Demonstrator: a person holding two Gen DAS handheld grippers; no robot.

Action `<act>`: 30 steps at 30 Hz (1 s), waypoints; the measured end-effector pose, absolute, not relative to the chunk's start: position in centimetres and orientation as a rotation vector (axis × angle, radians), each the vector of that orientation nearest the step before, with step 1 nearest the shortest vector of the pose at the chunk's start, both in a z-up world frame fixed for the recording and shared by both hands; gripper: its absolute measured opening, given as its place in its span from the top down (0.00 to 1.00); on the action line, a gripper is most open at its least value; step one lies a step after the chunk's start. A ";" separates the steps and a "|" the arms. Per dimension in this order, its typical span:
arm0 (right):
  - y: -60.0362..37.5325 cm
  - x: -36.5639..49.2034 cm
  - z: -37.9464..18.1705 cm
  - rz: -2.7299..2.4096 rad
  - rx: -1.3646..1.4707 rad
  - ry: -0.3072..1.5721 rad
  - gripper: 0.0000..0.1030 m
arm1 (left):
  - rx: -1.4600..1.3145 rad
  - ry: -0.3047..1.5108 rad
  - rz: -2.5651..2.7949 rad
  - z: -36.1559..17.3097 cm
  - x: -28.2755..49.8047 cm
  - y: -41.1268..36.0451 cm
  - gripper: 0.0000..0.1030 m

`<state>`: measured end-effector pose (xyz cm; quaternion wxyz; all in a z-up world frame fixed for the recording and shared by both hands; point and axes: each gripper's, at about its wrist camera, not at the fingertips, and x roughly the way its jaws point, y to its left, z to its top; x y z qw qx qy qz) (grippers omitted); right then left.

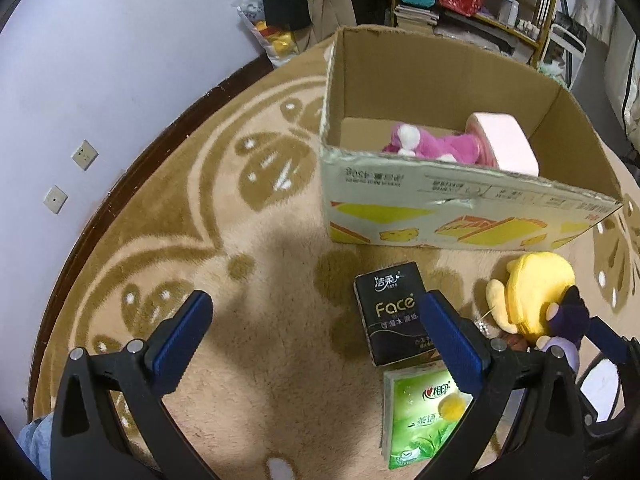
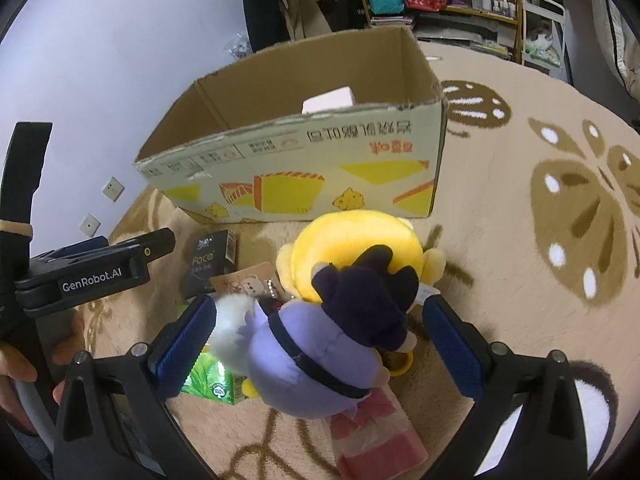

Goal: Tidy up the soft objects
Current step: 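Grasp the black Face tissue pack with the left tool while the right tool grasps the purple doll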

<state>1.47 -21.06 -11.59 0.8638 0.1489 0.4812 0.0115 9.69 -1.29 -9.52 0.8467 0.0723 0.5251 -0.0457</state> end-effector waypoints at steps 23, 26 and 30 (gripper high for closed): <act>-20.7 2.7 -14.4 -0.006 0.330 1.126 0.11 | 0.190 1.202 -0.140 -13.9 11.8 -3.3 0.03; -20.5 2.7 -14.5 -0.005 0.326 1.139 0.15 | 0.171 1.214 -0.164 -14.3 11.9 -3.3 0.13; -19.9 2.7 -14.4 -0.007 0.305 1.149 0.18 | 0.121 1.231 -0.198 -14.4 11.9 -3.7 0.25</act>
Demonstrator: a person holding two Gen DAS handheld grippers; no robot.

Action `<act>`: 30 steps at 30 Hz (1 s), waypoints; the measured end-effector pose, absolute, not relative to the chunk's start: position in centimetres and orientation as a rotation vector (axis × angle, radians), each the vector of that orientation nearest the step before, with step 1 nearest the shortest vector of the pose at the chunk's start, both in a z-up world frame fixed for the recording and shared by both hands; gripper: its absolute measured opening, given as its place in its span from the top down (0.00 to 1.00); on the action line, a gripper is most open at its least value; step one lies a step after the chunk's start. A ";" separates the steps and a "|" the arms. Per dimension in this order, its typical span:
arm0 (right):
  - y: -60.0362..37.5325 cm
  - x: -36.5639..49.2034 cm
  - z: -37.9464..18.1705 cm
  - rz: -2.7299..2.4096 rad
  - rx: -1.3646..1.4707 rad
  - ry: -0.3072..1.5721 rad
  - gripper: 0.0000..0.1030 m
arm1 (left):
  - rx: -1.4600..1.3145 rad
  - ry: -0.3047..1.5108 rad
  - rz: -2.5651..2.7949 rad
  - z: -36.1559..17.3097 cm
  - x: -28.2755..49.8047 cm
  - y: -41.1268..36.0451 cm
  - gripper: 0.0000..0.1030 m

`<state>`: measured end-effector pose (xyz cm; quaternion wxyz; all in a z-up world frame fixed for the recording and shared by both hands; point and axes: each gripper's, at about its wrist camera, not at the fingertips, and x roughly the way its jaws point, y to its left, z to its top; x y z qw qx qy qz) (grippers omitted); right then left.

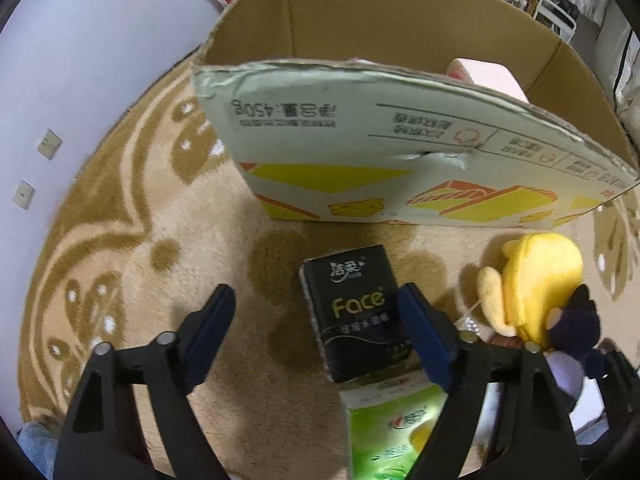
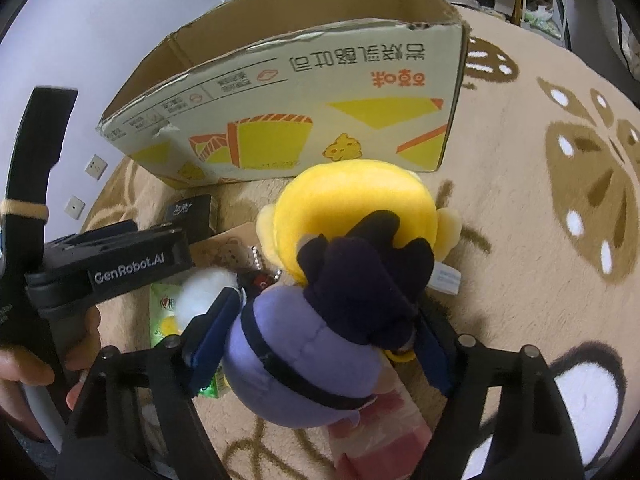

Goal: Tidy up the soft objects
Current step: 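Grasp the black Face tissue pack with the left tool while the right tool grasps the purple doll, then carry the tissue pack with the left tool while the right tool carries the purple doll over the box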

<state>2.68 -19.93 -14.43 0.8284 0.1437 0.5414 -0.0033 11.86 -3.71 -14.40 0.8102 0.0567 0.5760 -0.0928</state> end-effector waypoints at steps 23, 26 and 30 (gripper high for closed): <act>-20.1 2.1 -12.2 -0.027 0.279 1.056 0.29 | 0.208 1.169 -0.130 -13.0 11.0 -3.4 0.56; -20.4 1.8 -11.2 -0.022 0.285 1.021 0.29 | 0.201 1.136 -0.113 -11.6 10.4 -2.7 0.56; -20.6 1.9 -10.2 -0.018 0.270 0.973 0.29 | 0.219 1.078 -0.089 -9.8 10.0 -2.1 0.56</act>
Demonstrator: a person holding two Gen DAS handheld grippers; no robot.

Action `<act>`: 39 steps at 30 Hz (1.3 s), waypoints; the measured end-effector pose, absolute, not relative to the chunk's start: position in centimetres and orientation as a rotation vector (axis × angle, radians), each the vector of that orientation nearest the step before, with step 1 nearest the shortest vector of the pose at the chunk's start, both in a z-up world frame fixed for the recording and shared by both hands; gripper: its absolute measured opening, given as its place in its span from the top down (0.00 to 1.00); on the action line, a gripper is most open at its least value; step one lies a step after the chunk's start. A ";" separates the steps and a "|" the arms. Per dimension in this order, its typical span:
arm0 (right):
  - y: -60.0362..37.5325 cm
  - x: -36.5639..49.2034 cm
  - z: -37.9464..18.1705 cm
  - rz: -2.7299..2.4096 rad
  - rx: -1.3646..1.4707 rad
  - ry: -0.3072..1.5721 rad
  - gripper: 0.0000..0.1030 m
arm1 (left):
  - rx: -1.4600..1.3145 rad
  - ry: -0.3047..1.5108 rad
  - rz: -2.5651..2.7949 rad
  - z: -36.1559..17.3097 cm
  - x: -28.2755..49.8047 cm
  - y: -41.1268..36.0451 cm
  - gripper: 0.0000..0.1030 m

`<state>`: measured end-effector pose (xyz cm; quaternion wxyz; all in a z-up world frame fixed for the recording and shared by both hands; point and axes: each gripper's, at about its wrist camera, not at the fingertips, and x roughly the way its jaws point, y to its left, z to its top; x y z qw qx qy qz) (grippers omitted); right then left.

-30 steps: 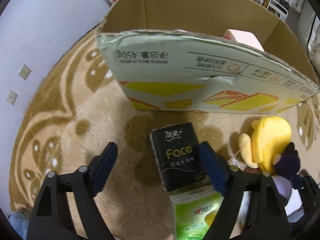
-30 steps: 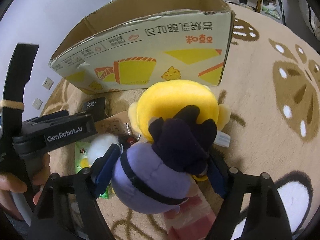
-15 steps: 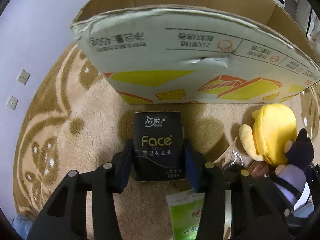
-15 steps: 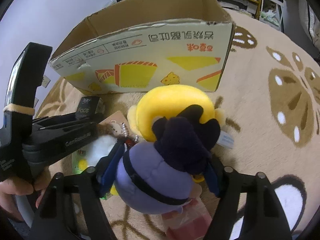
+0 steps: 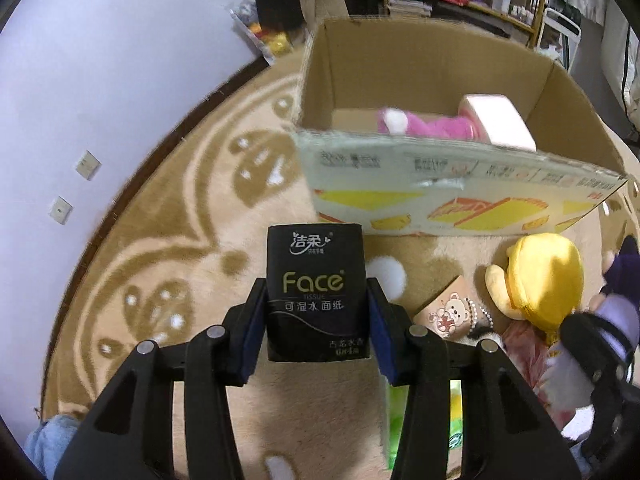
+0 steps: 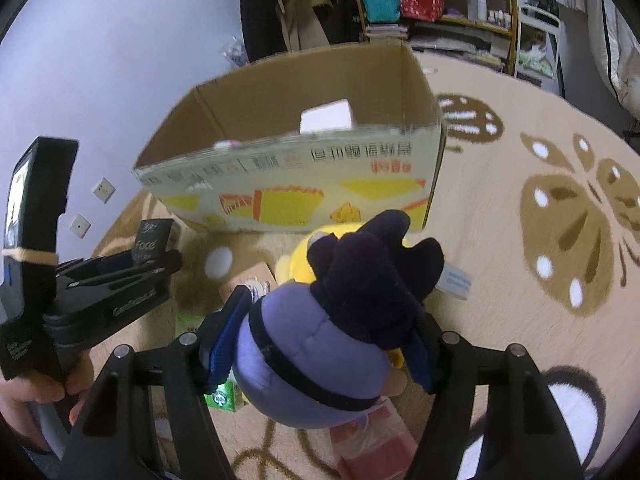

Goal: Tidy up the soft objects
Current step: 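Carry the tissue pack with the left tool while the right tool carries the purple doll over the box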

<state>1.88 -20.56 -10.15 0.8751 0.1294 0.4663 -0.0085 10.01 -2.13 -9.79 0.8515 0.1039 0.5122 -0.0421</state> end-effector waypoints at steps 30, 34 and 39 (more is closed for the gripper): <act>-21.5 2.9 -2.7 0.034 0.271 0.652 0.29 | 0.202 0.697 -0.125 0.1 7.2 -2.7 0.56; -21.9 3.6 -2.6 0.043 0.271 0.630 0.29 | 0.182 0.681 -0.138 0.7 7.9 -3.1 0.56; -22.4 3.9 -2.4 0.045 0.280 0.579 0.29 | 0.172 0.651 -0.149 0.9 9.0 -3.8 0.56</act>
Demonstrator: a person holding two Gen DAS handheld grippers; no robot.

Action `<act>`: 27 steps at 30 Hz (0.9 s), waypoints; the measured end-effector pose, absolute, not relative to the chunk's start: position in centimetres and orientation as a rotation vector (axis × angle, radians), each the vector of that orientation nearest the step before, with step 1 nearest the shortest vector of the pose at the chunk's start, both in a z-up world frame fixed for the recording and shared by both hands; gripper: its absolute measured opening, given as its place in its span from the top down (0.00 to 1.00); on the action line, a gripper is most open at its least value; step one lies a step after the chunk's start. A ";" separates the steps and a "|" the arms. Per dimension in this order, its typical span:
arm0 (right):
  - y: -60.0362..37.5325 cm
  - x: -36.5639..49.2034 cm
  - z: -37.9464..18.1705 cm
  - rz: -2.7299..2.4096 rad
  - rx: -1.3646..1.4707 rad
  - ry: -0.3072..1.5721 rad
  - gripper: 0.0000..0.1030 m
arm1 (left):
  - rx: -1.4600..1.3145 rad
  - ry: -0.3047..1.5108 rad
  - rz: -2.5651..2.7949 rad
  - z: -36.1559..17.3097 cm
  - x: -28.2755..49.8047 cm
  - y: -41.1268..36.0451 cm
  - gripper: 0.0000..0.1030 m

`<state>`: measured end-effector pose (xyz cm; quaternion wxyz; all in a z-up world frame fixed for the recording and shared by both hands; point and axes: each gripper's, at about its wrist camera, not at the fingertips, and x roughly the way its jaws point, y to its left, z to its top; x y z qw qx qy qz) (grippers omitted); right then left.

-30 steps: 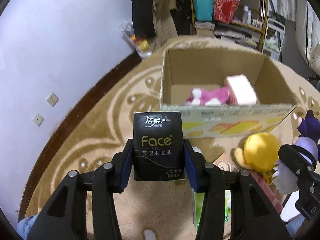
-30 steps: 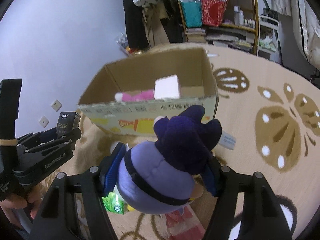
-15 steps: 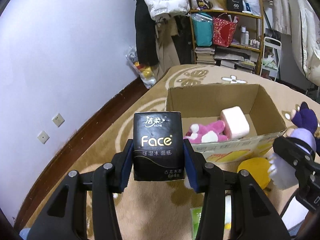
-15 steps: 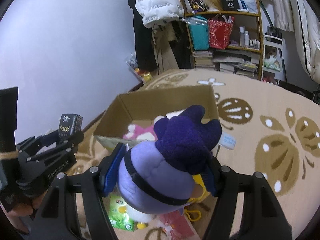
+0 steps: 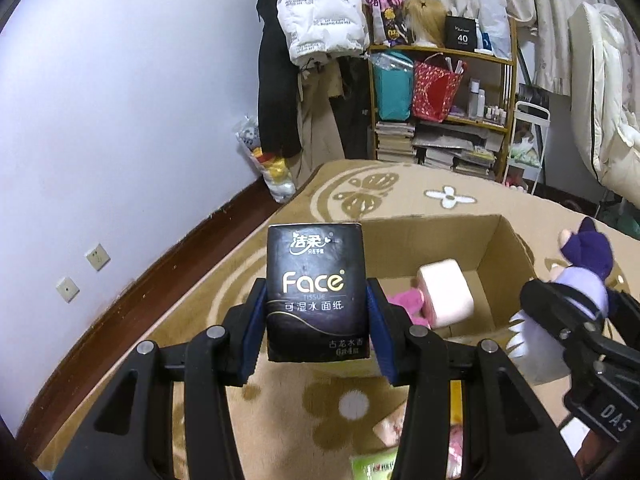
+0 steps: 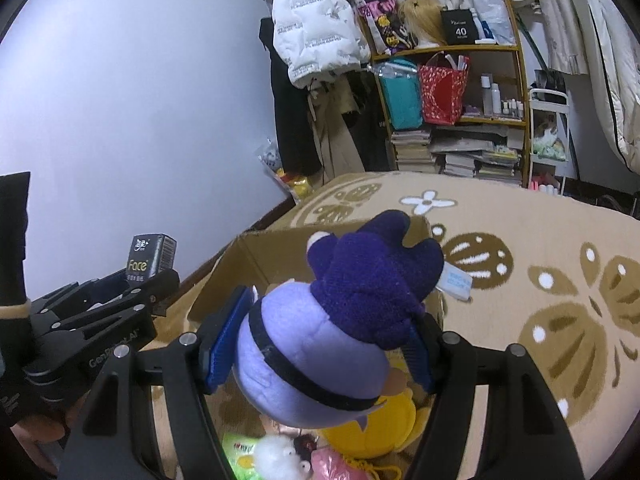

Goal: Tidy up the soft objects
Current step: 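Carry the tissue pack with the left tool while the right tool carries the purple doll over the box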

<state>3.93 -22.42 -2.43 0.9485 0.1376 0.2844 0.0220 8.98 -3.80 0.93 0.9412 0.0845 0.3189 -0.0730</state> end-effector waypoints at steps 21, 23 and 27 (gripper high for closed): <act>-23.3 7.4 -3.0 0.062 0.267 0.519 0.27 | 0.208 0.607 -0.186 -1.7 13.0 -5.9 0.56; -23.3 7.8 -3.2 0.065 0.259 0.524 0.27 | 0.222 0.601 -0.175 -1.9 13.3 -6.0 0.56; -23.2 8.4 -3.8 0.075 0.252 0.540 0.27 | 0.221 0.615 -0.174 -2.3 14.2 -6.3 0.56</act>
